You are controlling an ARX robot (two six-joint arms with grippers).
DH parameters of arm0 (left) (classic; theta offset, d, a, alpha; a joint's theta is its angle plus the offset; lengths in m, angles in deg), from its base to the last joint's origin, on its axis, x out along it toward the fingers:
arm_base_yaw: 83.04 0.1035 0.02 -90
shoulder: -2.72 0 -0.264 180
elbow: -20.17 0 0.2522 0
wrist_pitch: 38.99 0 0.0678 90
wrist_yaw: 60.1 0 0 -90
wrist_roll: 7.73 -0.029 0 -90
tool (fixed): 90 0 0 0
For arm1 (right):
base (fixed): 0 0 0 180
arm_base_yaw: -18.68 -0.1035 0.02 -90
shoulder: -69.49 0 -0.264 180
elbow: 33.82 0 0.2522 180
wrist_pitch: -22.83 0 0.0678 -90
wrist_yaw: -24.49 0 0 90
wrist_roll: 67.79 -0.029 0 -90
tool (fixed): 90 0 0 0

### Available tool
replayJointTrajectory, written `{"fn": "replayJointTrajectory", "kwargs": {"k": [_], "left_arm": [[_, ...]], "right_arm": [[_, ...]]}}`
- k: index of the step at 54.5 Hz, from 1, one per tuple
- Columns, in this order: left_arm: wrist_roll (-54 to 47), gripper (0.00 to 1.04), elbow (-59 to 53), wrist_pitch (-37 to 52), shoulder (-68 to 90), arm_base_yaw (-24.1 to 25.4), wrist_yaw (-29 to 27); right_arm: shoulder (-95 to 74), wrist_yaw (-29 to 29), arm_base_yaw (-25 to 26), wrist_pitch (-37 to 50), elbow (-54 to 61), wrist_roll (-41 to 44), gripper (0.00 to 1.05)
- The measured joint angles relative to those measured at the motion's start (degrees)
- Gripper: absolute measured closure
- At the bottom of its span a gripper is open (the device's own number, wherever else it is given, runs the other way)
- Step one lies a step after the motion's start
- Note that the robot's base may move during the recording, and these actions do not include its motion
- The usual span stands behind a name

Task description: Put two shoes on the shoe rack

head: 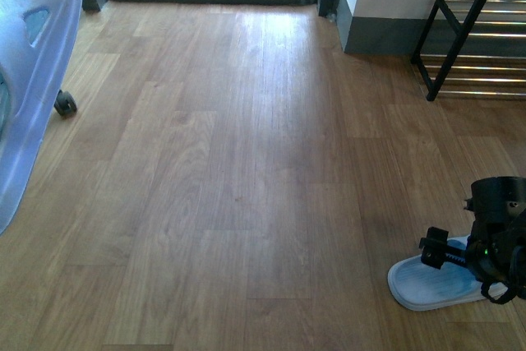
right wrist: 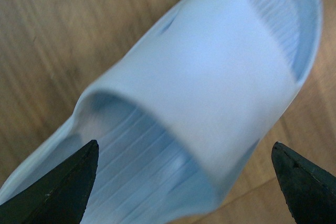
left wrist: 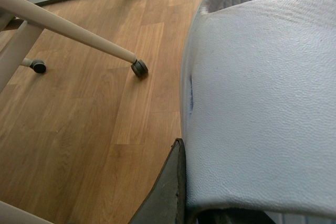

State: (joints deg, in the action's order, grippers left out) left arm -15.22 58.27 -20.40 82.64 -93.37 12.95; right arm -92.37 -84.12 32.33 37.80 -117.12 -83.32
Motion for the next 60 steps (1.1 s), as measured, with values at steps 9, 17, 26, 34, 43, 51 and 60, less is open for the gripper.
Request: {"fn": "replayJointTrajectory", "kwargs": {"k": [9, 17, 26, 34, 43, 51, 60], "left_arm": [[0.00, 1.03, 0.00, 0.00, 0.00, 0.00, 0.00], [0.00, 1.03, 0.00, 0.00, 0.00, 0.00, 0.00], [0.00, 1.03, 0.00, 0.00, 0.00, 0.00, 0.00], [0.00, 1.03, 0.00, 0.00, 0.00, 0.00, 0.02], [0.00, 1.03, 0.00, 0.00, 0.00, 0.00, 0.00], [0.00, 1.03, 0.00, 0.00, 0.00, 0.00, 0.00], [0.00, 1.03, 0.00, 0.00, 0.00, 0.00, 0.00]], "right_arm": [[-2.36, -1.62, 2.51, 0.13, -3.41, 6.43, 0.13], [-5.07, -3.23, 4.22, -1.84, -4.24, 10.73, 0.41], [-5.60, -5.20, 4.63, -1.92, -4.66, 12.39, 0.63], [-6.10, -8.02, 4.85, -0.02, -4.28, 15.69, 0.90], [-4.39, -6.43, 3.78, 19.58, 2.34, 34.14, 1.03], [5.49, -0.48, 0.70, 33.29, 11.56, 49.31, 1.03], [22.56, 4.33, -3.15, 39.19, 23.65, 55.30, 1.03]]}}
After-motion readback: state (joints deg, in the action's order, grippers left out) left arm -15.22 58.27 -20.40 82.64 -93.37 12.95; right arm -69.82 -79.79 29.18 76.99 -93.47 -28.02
